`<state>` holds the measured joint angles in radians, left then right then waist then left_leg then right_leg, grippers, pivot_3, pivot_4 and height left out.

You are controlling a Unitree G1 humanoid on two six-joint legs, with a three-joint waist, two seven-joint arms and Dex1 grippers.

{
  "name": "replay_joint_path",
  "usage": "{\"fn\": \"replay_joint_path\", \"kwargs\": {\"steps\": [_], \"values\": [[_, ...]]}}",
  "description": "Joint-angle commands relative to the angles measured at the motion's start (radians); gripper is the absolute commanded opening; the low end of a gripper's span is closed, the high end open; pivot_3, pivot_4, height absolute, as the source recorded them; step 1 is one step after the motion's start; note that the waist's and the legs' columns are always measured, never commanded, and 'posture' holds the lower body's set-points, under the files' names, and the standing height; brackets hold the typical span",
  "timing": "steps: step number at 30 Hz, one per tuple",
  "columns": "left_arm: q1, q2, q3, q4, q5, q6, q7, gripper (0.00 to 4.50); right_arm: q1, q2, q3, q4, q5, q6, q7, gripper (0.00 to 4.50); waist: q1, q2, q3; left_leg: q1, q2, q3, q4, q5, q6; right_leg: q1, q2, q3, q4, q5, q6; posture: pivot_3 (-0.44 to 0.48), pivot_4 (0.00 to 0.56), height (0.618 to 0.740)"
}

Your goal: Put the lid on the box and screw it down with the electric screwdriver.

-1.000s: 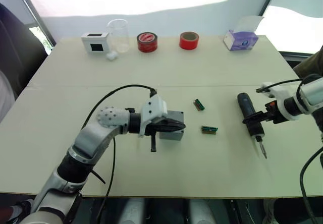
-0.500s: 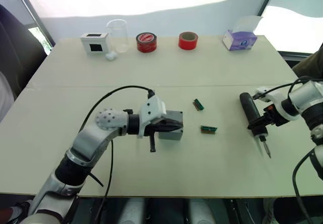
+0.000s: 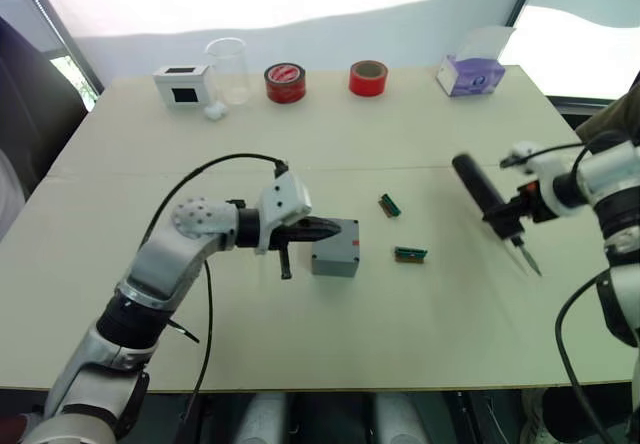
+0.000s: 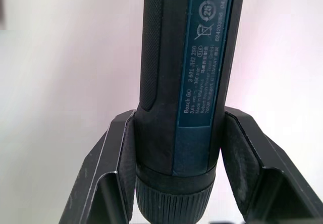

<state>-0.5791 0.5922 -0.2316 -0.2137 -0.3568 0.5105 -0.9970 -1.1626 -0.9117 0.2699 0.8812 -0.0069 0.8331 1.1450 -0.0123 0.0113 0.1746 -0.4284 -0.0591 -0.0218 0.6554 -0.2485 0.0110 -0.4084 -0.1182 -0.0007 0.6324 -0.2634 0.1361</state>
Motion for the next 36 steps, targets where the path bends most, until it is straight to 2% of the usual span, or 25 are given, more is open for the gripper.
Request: {"fn": "replay_joint_path", "kwargs": {"steps": [1,3,6,8,12,13,18,26,36], "values": [[-0.032,0.050,0.061,0.025,-0.012,0.001,-0.036,0.00,0.076,0.113,-0.435,-0.391,0.281,-0.076,-0.155,1.82,0.000,-0.001,0.001,0.000,0.000,0.000,-0.001,0.000,0.000,0.000,0.000,0.000,0.000,0.000,0.000,0.000,0.150,0.740],[-0.041,0.080,0.067,0.042,-0.015,0.018,-0.059,0.00,0.204,0.273,-0.682,-0.748,0.452,0.021,-0.302,1.82,-0.010,-0.002,0.002,0.000,0.001,0.001,-0.003,0.001,-0.001,-0.001,0.000,0.001,0.000,0.000,0.000,0.000,0.150,0.740],[-0.042,0.090,0.061,0.044,-0.029,0.039,-0.084,0.00,0.316,0.458,-0.787,-1.033,0.591,0.118,-0.479,1.82,0.002,-0.002,0.002,0.000,0.002,-0.001,-0.006,0.003,-0.004,-0.004,0.002,0.001,0.005,0.000,0.000,0.000,0.150,0.740],[-0.043,0.086,0.057,0.047,-0.030,0.041,-0.090,0.00,0.363,0.549,-0.812,-1.138,0.664,0.130,-0.560,1.82,0.015,-0.003,0.002,-0.001,0.001,-0.003,-0.004,0.003,-0.004,-0.002,0.001,-0.001,0.006,0.000,-0.001,0.000,0.150,0.740],[-0.065,0.027,0.047,0.091,-0.025,0.034,-0.067,0.00,0.506,0.661,-0.675,-1.303,0.683,0.077,-0.621,1.82,0.026,-0.004,0.002,0.000,-0.002,-0.005,0.004,-0.001,0.001,0.004,-0.001,-0.001,0.004,0.000,-0.001,0.000,0.150,0.740],[-0.066,0.023,0.037,0.088,-0.022,0.035,-0.071,0.00,0.535,0.662,-0.643,-1.325,0.676,0.065,-0.623,1.82,0.024,-0.004,0.002,0.000,-0.002,-0.005,0.005,-0.003,0.006,0.004,-0.001,-0.001,0.004,0.000,-0.001,0.000,0.150,0.740],[-0.080,-0.011,0.001,0.096,0.002,0.025,-0.071,0.00,0.626,0.650,-0.538,-1.367,0.649,0.002,-0.635,1.82,0.019,-0.004,0.002,0.000,-0.003,-0.004,0.006,-0.003,0.006,0.000,0.000,0.000,0.013,0.000,-0.001,0.000,0.150,0.740],[-0.087,-0.072,-0.098,0.204,0.147,-0.087,-0.047,0.00,0.662,0.640,-0.441,-1.328,0.584,-0.113,-0.656,1.82,0.010,-0.004,0.002,0.000,-0.002,-0.004,0.006,-0.003,0.006,0.000,0.001,0.000,0.013,0.000,-0.001,0.000,0.150,0.740],[-0.061,-0.081,-0.091,0.211,0.153,-0.096,-0.062,0.00,0.715,0.619,-0.387,-1.275,0.514,-0.229,-0.661,1.82,0.000,-0.004,0.002,0.000,-0.002,-0.004,0.006,-0.003,0.006,0.001,0.001,0.000,0.013,0.000,-0.001,0.000,0.150,0.740]]}}
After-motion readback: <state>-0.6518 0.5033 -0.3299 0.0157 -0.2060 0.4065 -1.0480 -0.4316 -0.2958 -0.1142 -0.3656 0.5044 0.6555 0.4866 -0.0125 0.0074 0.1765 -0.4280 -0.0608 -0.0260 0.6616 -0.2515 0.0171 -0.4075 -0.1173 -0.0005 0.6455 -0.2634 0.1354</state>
